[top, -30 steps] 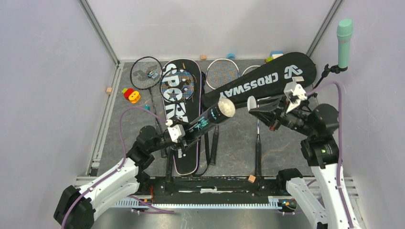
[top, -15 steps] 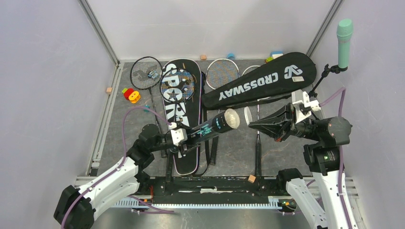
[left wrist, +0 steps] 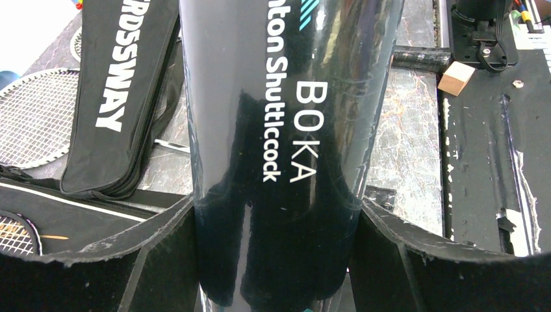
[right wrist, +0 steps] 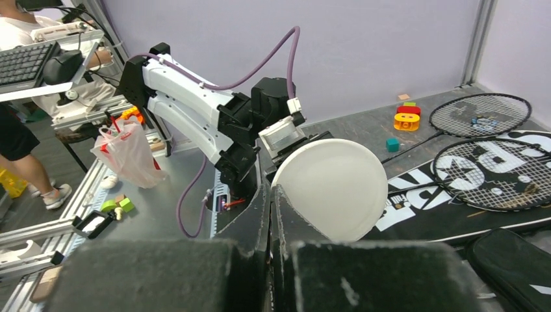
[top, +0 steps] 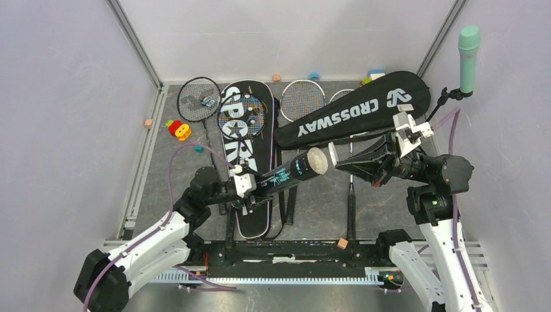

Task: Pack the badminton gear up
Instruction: Close the lid on the shuttle tube, then place the shuttle tube at the center of the board.

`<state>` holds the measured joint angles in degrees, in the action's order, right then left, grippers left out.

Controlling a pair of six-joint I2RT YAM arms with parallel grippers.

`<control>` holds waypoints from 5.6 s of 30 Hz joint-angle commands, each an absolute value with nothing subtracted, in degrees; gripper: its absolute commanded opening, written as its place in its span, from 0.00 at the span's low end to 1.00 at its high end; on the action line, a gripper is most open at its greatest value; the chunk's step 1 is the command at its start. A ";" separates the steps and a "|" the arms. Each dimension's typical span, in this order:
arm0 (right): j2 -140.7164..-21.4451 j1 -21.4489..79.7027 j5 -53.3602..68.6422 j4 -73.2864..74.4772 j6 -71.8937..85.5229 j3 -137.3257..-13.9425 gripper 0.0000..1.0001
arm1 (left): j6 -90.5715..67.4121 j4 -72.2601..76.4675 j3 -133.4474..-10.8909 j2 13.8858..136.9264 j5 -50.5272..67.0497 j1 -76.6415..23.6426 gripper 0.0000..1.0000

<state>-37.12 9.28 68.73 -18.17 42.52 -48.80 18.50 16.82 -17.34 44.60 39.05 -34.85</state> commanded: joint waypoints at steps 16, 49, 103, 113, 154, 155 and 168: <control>-45.26 21.20 61.56 3.29 24.79 -54.27 0.00 | 18.11 21.34 -20.48 44.34 39.28 -34.92 0.17; -49.21 24.42 55.28 8.72 21.38 -61.69 0.38 | 18.70 22.40 -19.69 43.81 41.00 -34.94 0.17; -57.70 34.27 43.64 -10.37 19.84 -58.21 0.67 | 3.50 45.27 -11.71 36.04 25.05 -34.89 0.12; -49.48 34.28 27.14 -7.60 11.96 -60.94 0.98 | 1.05 45.42 -12.04 34.38 14.17 -34.93 0.15; -80.03 50.78 4.44 -50.50 19.10 -48.76 0.44 | -21.18 46.50 -22.41 50.97 20.57 -36.21 0.98; -79.43 50.76 3.67 -49.82 18.40 -48.54 0.41 | -20.50 45.85 -22.34 50.45 20.16 -36.23 1.00; -67.71 38.58 -13.83 15.11 2.57 -59.56 0.33 | -15.52 31.72 -20.43 40.79 -5.76 -36.21 1.00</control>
<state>-72.58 44.58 -6.83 -7.66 7.88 -55.18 -18.31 37.06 -19.29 40.91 5.98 -36.07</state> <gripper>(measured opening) 0.715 0.994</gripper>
